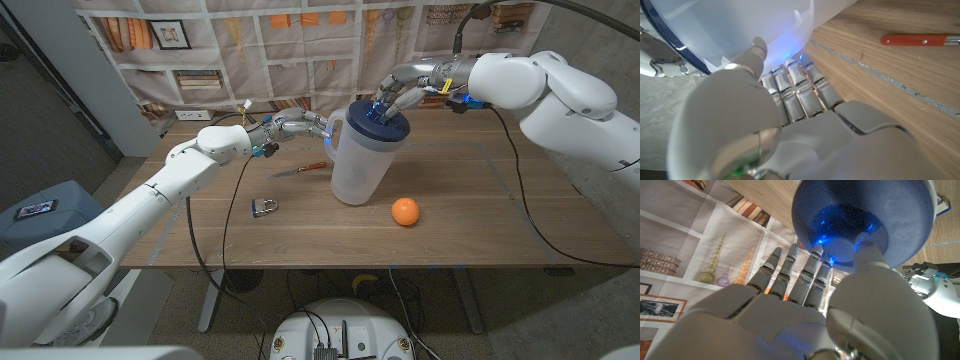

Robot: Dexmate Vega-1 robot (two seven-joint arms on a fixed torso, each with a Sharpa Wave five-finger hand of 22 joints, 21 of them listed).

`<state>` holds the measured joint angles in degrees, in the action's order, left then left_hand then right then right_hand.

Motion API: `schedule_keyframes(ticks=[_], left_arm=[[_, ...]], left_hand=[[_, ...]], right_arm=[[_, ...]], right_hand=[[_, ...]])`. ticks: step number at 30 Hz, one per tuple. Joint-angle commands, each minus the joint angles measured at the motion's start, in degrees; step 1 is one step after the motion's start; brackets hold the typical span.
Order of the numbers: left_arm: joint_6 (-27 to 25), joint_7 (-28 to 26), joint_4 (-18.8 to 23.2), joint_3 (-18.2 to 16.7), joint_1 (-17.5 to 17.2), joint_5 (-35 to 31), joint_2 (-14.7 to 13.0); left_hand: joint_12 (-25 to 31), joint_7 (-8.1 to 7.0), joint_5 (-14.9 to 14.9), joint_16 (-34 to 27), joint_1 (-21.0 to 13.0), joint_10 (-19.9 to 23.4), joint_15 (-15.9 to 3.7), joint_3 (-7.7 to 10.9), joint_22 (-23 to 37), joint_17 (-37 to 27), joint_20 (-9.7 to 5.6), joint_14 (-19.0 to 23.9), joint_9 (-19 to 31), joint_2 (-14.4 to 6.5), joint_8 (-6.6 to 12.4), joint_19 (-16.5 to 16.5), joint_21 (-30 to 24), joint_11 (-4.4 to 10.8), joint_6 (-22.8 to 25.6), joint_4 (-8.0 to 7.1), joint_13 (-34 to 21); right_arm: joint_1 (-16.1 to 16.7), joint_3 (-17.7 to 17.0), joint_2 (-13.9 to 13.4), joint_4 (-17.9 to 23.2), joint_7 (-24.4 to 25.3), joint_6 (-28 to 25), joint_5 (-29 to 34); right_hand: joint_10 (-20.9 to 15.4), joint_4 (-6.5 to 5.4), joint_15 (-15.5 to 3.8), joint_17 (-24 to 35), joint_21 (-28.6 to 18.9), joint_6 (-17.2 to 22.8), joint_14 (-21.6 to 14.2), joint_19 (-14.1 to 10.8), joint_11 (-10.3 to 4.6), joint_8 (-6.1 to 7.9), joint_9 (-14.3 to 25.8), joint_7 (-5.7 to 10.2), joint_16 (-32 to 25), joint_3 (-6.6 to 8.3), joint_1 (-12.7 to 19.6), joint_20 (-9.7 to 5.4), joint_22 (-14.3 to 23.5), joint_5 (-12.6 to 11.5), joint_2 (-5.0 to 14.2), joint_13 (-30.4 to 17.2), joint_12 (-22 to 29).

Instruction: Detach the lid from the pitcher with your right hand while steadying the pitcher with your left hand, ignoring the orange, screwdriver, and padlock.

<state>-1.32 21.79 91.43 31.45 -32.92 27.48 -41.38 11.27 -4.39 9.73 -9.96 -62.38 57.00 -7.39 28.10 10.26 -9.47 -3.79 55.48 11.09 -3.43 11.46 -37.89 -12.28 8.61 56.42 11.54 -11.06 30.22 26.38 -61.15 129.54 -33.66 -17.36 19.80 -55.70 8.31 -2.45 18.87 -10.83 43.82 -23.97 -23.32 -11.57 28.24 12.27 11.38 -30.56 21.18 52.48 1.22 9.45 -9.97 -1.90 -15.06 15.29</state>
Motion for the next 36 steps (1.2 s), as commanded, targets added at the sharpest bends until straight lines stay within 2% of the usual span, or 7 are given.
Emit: schedule_keyframes(ticks=[1, 36], left_arm=[[0.2, 0.5, -0.7, 0.2, 0.3, -0.1, 0.3], [0.4, 0.6, -2.6, 0.6, 1.1, -0.2, 1.2]], left_hand=[[0.3, 1.42, 0.4, -0.2, 0.8, 3.0, -6.18, 1.81, 0.1, -0.3, -7.94, 0.8, 0.1, -3.1, 0.39, -0.5, 0.0, 2.56, 2.3, -1.54, -0.2], [0.2, 1.28, 0.4, -0.2, 1.0, 2.9, -6.09, 1.85, 0.1, -0.3, -7.94, 0.5, 0.1, -3.1, 0.37, -0.5, 0.0, 2.71, 2.3, -1.61, -0.2]], right_arm=[[-0.4, -0.1, -0.2, -0.5, 0.5, 0.4, -1.6], [-2.3, -0.1, -0.1, -1.6, 0.6, 1.7, -3.0]], right_hand=[[-2.0, 0.12, -8.52, 0.2, -0.1, 1.7, -0.7, -0.2, -1.28, 0.43, 0.1, 1.19, -0.5, -0.29, 2.5, -0.35, 0.2, -0.3, 6.33, -0.3, 0.4], [-2.3, 0.48, -8.69, 0.1, -0.1, 2.2, -0.8, -0.3, -1.28, 0.27, -0.2, 1.18, -0.4, -0.67, 2.7, -0.16, 0.2, -0.4, 6.77, -0.2, 0.0]])
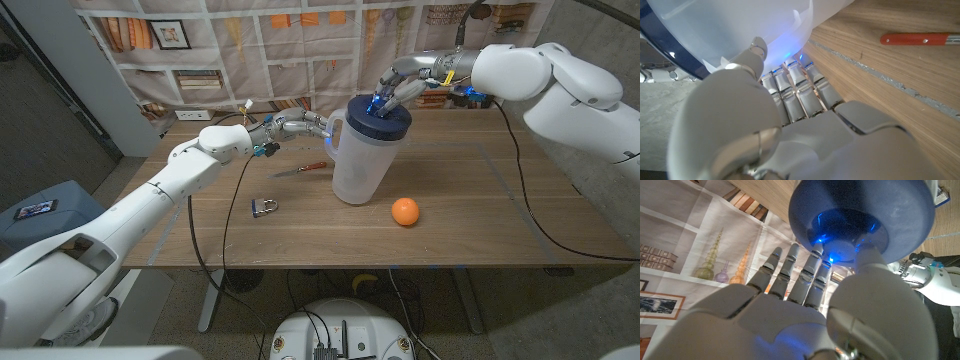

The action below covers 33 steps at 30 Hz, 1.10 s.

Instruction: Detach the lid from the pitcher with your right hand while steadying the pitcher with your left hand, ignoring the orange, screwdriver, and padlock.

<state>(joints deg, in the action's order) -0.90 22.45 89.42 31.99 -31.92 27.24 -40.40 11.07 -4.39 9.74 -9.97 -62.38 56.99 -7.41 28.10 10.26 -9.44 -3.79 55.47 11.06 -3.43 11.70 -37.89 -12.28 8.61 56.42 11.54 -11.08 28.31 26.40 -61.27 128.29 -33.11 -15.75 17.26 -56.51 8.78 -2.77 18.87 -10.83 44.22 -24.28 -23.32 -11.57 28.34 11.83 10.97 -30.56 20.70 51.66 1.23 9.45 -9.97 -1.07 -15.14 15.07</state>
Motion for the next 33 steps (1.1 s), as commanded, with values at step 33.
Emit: schedule_keyframes(ticks=[33], left_arm=[[-0.3, -2.2, 0.8, -0.9, -2.7, 0.9, -0.6]], left_hand=[[0.2, 1.06, 0.4, 0.0, 1.3, 2.3, -6.05, 1.92, 0.1, -0.3, -7.9, -0.2, 0.2, -2.9, -0.02, -0.5, 0.0, 2.84, 1.8, -1.65, -0.2]], right_arm=[[-1.3, -1.2, 0.0, -0.3, 0.8, 1.0, -1.7]], right_hand=[[-1.5, -0.02, -8.22, 0.0, -0.1, 2.2, -0.9, -0.3, -1.25, -0.08, 0.0, 1.57, -0.3, -0.7, 3.2, 0.07, 0.2, -0.4, 6.28, 0.0, -0.3]])
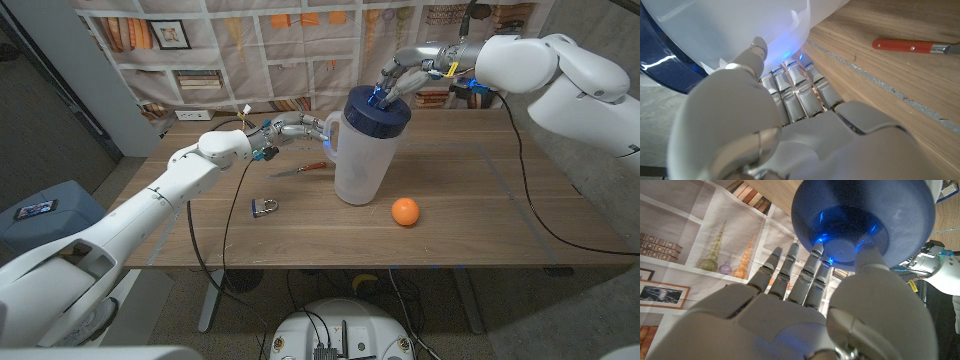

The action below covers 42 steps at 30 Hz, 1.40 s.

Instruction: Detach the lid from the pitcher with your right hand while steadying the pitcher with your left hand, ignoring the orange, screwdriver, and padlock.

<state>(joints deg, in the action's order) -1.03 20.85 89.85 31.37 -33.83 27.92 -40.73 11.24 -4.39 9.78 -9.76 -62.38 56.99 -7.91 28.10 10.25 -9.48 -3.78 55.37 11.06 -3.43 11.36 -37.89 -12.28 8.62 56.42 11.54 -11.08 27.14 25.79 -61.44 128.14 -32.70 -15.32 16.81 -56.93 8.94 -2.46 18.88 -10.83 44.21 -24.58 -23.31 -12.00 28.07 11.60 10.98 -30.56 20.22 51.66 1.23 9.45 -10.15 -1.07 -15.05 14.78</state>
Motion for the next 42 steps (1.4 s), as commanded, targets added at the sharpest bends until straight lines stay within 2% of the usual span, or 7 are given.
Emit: schedule_keyframes(ticks=[1, 12, 33, 42], left_arm=[[0.0, -0.7, 0.4, -0.3, -0.9, 0.2, -0.3], [-0.2, -1.5, 0.9, -0.5, -1.6, 0.3, -0.5], [-0.2, -2.6, 0.9, -1.2, -2.8, 0.8, -1.1], [-0.1, -2.9, 1.0, -1.6, -3.6, 1.2, -1.3]], left_hand=[[0.1, 1.03, 0.4, -0.2, 1.3, 2.3, -5.57, 1.92, 0.1, -0.2, -7.91, -0.1, 0.2, -2.9, 0.32, -0.4, 0.0, 2.85, 1.8, -1.64, -0.2], [-0.1, 0.95, 0.4, -0.1, 1.4, 1.8, -5.58, 1.92, 0.1, -0.2, -7.94, -0.7, 0.2, -2.6, 0.2, -0.3, 0.1, 2.8, 1.4, -1.55, -0.2], [-0.6, 0.98, 0.4, 0.1, 2.5, -0.7, -5.31, 1.71, 0.1, -0.1, -7.95, -2.6, 0.2, -1.8, -0.45, 0.4, 0.3, 2.65, -0.9, -1.77, -0.2], [-0.9, 0.98, 0.5, 0.4, 4.3, -3.3, -5.0, 1.37, 0.1, 0.0, -7.62, -5.5, 0.3, -0.9, -0.84, 1.6, 0.7, 2.5, -3.2, -2.05, -0.2]], right_arm=[[-0.1, -0.8, 0.3, -0.1, 0.5, 0.5, -1.5], [-0.1, -1.7, 0.7, -0.6, 1.6, 0.7, -4.2], [-3.8, 0.0, 1.2, 0.5, 0.8, -0.6, -1.4], [-4.6, 0.0, 0.9, 1.0, 0.2, -2.3, 0.2]], right_hand=[[-1.1, -0.17, -8.55, 0.0, -0.1, 2.2, -0.6, -0.3, -0.83, 0.18, 0.2, 1.56, -0.3, -0.25, 3.2, 0.07, 0.2, -0.3, 6.27, -0.1, 0.0], [-1.2, -0.15, -8.54, 0.0, 0.0, 2.4, -0.7, -0.3, -0.83, 0.16, 0.2, 1.56, -0.3, -0.36, 3.1, 0.2, 0.2, -0.3, 6.36, -0.2, 0.0], [-1.0, -0.03, -8.49, 0.0, 0.1, 2.2, -0.7, 0.1, -0.8, -0.18, 0.1, 1.57, -0.1, -0.69, 3.0, 0.77, 0.2, -0.4, 6.29, -0.3, -0.3], [-1.0, -0.04, -8.46, 0.0, 0.1, 2.4, -0.8, 0.2, -0.79, -0.2, 0.1, 1.58, -0.1, -0.82, 3.0, 0.85, 0.2, -0.4, 6.33, -0.4, -0.4]])
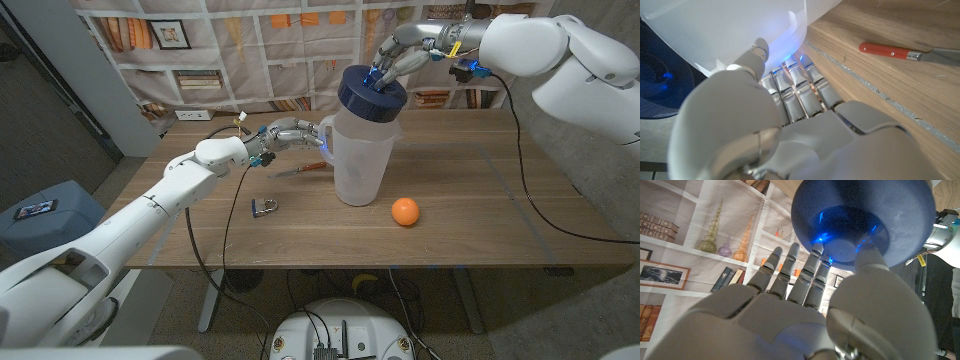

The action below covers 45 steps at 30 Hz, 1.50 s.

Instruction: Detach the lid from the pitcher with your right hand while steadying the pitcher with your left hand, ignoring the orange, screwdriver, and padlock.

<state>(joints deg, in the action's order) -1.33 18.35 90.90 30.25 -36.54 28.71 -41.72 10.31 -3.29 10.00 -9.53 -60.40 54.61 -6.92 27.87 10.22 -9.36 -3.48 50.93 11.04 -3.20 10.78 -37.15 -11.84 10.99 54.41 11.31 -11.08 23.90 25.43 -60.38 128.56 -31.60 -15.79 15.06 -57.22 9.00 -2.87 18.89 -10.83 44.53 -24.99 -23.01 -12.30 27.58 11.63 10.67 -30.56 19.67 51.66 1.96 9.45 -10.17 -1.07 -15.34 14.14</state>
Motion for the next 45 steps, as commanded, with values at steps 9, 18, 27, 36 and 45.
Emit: schedule_keyframes(ticks=[9, 18, 27, 36, 45], left_arm=[[-0.1, 0.1, -0.3, -0.5, -1.1, 1.1, -0.4], [-0.3, 1.4, -0.8, -0.3, -0.8, 1.6, -0.7], [-0.6, 0.9, -0.5, -0.6, -1.0, 2.0, -0.6], [0.2, 3.7, -2.0, -0.4, -0.2, 3.0, -0.4], [0.8, 6.7, -3.5, -0.1, 0.8, 3.8, -0.4]], left_hand=[[0.0, -0.18, 0.3, 0.2, 3.4, -3.3, -5.7, 1.45, 0.1, 0.0, -7.63, -3.4, 0.3, -0.3, -0.34, 2.1, 0.5, 0.07, -3.1, -1.77, -0.2], [-0.1, -0.44, 0.3, 0.1, 5.1, -6.7, -5.22, 1.1, 0.1, 0.0, -6.79, -5.7, 0.3, 0.7, -0.54, 3.3, 0.6, -0.2, -6.1, -1.94, -0.2], [-0.1, -0.38, 0.3, 0.3, 6.4, -9.2, -4.39, 0.66, 0.1, 0.1, -5.99, -8.3, 0.3, 1.5, -0.45, 4.6, 0.8, -0.61, -7.8, -1.96, -0.2], [-0.3, -0.35, 0.2, 0.0, 7.0, -15.6, -1.76, -1.8, 0.1, -0.4, -3.71, -14.8, 0.3, 2.5, -0.71, 6.0, 0.7, -2.77, -12.7, -1.82, -0.3], [-0.2, -0.53, 0.2, 0.0, 7.5, -21.5, -0.02, -4.07, 0.0, -0.3, -2.33, -20.2, 0.3, 3.0, -0.56, 8.8, 1.0, -4.07, -16.3, -1.95, -0.2]], right_arm=[[-2.0, 0.2, -0.5, 0.1, -1.8, -3.1, 2.5], [-2.9, 0.4, -0.9, -1.3, -2.6, -4.1, 2.7], [-4.0, 1.4, -0.8, -2.9, -3.8, -4.9, 3.6], [-4.2, 2.3, -0.8, -3.4, -4.1, -5.8, 5.3], [-4.7, 3.2, -0.5, -4.9, -5.0, -5.8, 6.4]], right_hand=[[-0.7, -0.06, -8.09, 0.0, 0.1, 2.1, -0.3, 0.0, -0.49, 0.24, 0.1, 1.9, -0.1, -0.36, 3.0, 0.13, 0.2, -0.4, 6.35, -0.2, 0.2], [-0.6, -0.03, -8.11, 0.0, 0.1, 2.2, -0.3, 0.0, -0.49, 0.19, 0.1, 1.91, 0.0, -0.41, 3.0, 0.18, 0.2, -0.4, 6.4, -0.3, 0.2], [-0.5, -0.06, -8.05, 0.1, 0.1, 2.2, -0.3, 0.0, -0.49, 0.1, 0.0, 1.91, 0.0, -0.51, 2.9, 0.23, 0.2, -0.4, 6.43, -0.3, 0.1], [-0.3, -0.05, -8.0, 0.0, 0.0, 2.0, -0.2, 0.0, -0.49, -0.07, 0.0, 1.92, 0.2, -0.58, 2.9, 0.22, 0.2, -0.4, 6.43, -0.4, 0.0], [-0.1, -0.08, -7.94, 0.0, 0.0, 1.8, 0.0, 0.1, -0.48, -0.28, 0.0, 1.91, 0.3, -0.77, 2.8, 0.34, 0.2, -0.3, 6.35, -0.4, -0.2]])
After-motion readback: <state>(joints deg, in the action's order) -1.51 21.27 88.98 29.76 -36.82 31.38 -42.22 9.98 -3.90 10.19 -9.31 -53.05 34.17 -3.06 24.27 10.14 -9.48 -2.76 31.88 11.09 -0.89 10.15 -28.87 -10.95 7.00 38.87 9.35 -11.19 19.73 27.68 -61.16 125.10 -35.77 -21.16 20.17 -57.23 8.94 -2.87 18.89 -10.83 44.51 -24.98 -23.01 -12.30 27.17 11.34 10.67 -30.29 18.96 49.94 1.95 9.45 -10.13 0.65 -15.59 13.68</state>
